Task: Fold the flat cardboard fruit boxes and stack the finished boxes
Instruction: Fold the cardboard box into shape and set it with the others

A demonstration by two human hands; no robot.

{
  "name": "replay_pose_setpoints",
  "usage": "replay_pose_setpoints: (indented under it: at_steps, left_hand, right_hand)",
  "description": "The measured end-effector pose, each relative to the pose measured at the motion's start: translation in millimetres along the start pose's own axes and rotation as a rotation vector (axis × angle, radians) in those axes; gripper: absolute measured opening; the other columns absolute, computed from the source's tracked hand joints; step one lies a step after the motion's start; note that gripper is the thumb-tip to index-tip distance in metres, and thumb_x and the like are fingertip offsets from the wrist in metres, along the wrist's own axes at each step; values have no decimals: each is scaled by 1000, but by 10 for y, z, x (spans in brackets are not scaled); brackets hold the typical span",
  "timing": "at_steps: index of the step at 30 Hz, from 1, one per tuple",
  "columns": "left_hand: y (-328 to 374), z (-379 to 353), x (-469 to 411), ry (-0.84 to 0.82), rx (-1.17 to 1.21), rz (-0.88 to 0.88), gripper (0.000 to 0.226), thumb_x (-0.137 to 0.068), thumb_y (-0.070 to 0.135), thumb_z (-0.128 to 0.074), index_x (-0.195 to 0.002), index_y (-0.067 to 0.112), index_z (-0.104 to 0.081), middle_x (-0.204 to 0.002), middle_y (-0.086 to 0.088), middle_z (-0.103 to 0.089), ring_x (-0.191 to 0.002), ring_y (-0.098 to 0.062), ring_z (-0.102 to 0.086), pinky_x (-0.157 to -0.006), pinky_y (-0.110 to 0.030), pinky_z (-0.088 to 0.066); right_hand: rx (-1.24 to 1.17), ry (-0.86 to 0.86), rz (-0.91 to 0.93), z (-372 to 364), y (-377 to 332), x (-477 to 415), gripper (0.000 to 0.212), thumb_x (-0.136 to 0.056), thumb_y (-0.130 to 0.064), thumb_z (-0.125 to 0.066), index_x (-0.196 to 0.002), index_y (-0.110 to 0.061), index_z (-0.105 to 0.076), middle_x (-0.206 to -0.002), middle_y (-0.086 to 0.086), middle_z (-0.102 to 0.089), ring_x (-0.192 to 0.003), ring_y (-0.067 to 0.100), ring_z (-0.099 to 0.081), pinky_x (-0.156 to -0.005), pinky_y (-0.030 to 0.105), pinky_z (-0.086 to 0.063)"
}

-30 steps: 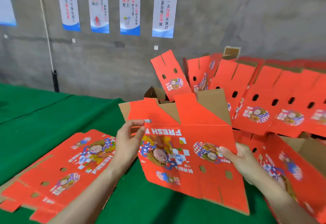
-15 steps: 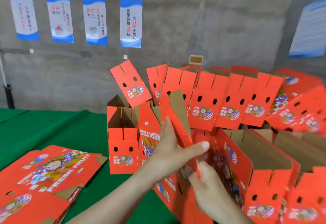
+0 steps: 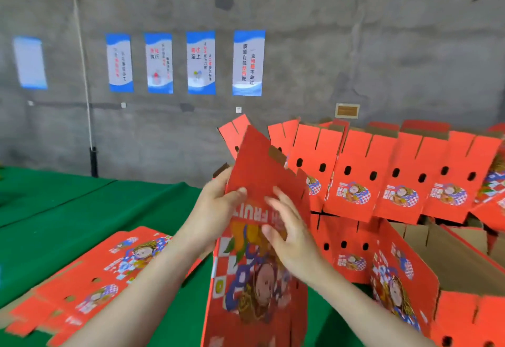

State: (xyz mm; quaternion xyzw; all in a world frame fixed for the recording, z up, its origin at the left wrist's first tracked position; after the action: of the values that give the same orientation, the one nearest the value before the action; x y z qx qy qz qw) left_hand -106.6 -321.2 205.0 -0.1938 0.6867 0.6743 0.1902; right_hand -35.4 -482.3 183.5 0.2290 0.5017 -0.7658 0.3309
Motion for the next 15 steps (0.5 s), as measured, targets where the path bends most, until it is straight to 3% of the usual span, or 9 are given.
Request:
replay_pose_setpoints:
  at_steps: [2,3,5,7,8,12,13,15]
  left_hand:
    - [32,168,-44,8,124,54,34,-93,-2,-48,-99,25,-68,-83,-9,-71,-75,-23,-68,-70,-39,-58]
    - [34,239,-68,-4,183,76,30,-92,1,-50,-104,23,-66,-83,-11,-72,-73,-24,-69,-64,-39,-59]
    - [29,385,-112,-32,268,84,27,-85,7,-55,-108,19,-63,-85,-13,-72,-71,-25,-71,-58,-37,-57]
    - [13,512,-151,-53,331,57,28,-81,11,-56,-107,19,-64,-88,-15,-72,-73,-27,-71,-59,-38,-57]
    - [-7,567,-169,-61,350,42,28,-81,11,-55,-105,20,-65,-89,-15,-72,-74,-28,-71,-60,-39,-58]
    - [-164,674,-260,-100,369,16,26,-84,14,-53,-99,24,-71,-89,-15,-72,-74,-28,-71,-61,-40,-58]
    - [-213,680,-285,-108,366,18,26,-84,14,-53,-100,24,-71,-89,-16,-72,-74,-28,-71,-61,-40,-58]
    - [-306,698,-336,-123,354,13,26,-85,15,-54,-106,23,-68,-92,-17,-72,-75,-29,-71,-62,-40,-58]
  right_hand:
    - [195,120,-128,-31,146,110,56,-89,-12,-65,-140,-13,-41,-154,1,-25,-117,15,-48,-93,19,-40]
    - [234,162,-159,33,141,39,60,-87,-11,-67,-141,-6,-39,-151,7,-28,-109,20,-51,-86,17,-39]
    - [289,218,-266,103,218,-56,65,-85,-13,-70,-140,1,-38,-143,15,-35,-117,29,-50,-89,18,-35]
    - [331,280,-279,396,266,-153,66,-82,-17,-73,-137,1,-41,-135,16,-43,-125,27,-45,-97,21,-30]
    - [321,296,-306,502,266,-168,64,-81,-19,-75,-134,-1,-45,-129,14,-48,-122,24,-48,-93,20,-31]
    - [219,145,-318,626,225,-132,21,-80,-15,-76,-93,-17,-60,-88,-1,-61,-64,-4,-58,-54,10,-38]
    - [172,95,-344,657,218,-116,19,-83,-14,-73,-90,-18,-56,-82,-1,-60,-51,-3,-56,-45,11,-38]
    - [130,-19,-429,734,244,-78,18,-93,-20,-62,-103,-11,-49,-90,7,-58,-45,8,-56,-38,19,-37]
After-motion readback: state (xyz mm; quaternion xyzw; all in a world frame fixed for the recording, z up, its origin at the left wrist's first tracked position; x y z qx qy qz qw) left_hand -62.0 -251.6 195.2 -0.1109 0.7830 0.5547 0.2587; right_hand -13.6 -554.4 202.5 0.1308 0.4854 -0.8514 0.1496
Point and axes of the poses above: each hand's wrist, its own x-axis away from the middle knuckle, its own z-axis out of the back of the hand, y = z × x, the point moved 4 cm from there along -x, towards the middle knuckle
